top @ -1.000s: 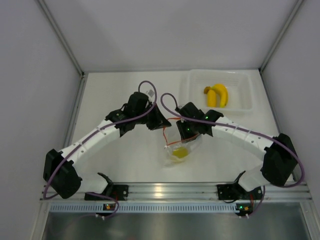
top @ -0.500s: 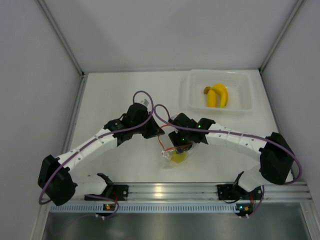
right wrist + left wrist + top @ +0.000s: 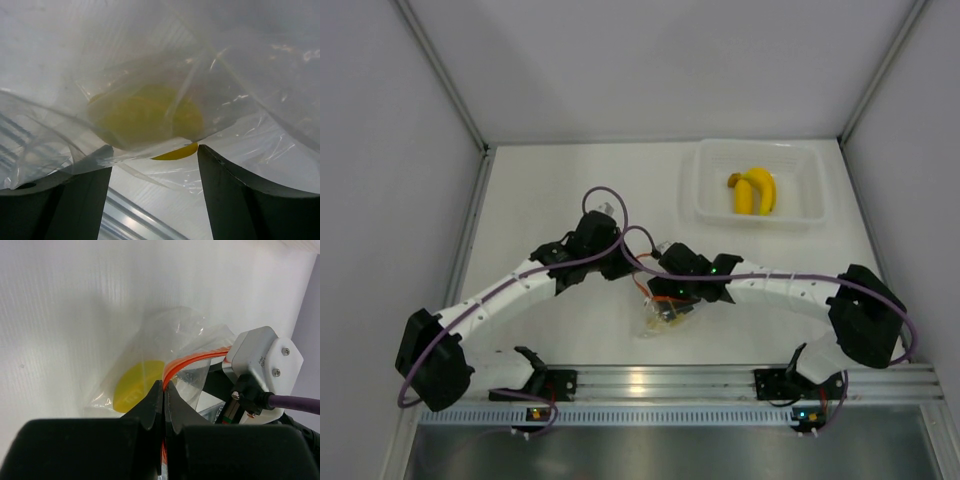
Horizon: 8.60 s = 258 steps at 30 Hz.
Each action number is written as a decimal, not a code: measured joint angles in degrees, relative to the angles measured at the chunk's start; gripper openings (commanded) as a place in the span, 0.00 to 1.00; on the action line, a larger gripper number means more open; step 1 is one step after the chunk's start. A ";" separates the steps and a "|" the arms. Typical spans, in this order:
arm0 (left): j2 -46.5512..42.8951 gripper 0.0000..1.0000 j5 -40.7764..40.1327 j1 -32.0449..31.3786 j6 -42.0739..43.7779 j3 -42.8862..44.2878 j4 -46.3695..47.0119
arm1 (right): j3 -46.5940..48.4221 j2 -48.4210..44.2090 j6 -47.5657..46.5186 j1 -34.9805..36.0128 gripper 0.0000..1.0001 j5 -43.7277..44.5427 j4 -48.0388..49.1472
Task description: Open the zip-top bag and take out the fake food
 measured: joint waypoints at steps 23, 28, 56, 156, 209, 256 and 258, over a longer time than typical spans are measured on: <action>0.02 0.00 -2.54 -0.20 0.26 -3.21 0.79 | -1.97 0.24 16.44 5.97 0.81 15.17 11.89; 0.04 0.00 -2.62 -0.20 0.44 -3.48 0.90 | 0.87 2.14 16.37 6.08 0.80 16.63 11.74; 0.04 0.00 -3.85 -0.09 0.72 -6.54 -0.48 | 7.37 10.38 16.87 10.49 0.82 24.28 2.45; -1.68 0.00 -21.00 -16.70 -17.73 -14.08 14.16 | 2.03 12.39 11.52 -2.60 0.36 25.33 20.59; 1.03 0.00 -39.87 -22.53 13.25 7.39 1.40 | 20.96 2.51 6.32 2.21 0.13 29.73 -9.25; -2.40 0.00 -34.38 -14.67 1.44 -1.14 8.11 | 26.56 -17.77 -4.81 -33.81 0.06 -3.89 -11.56; -3.69 0.00 -33.90 -13.73 1.40 -1.97 7.98 | 26.51 -16.46 -4.87 -40.02 0.05 -7.32 -10.82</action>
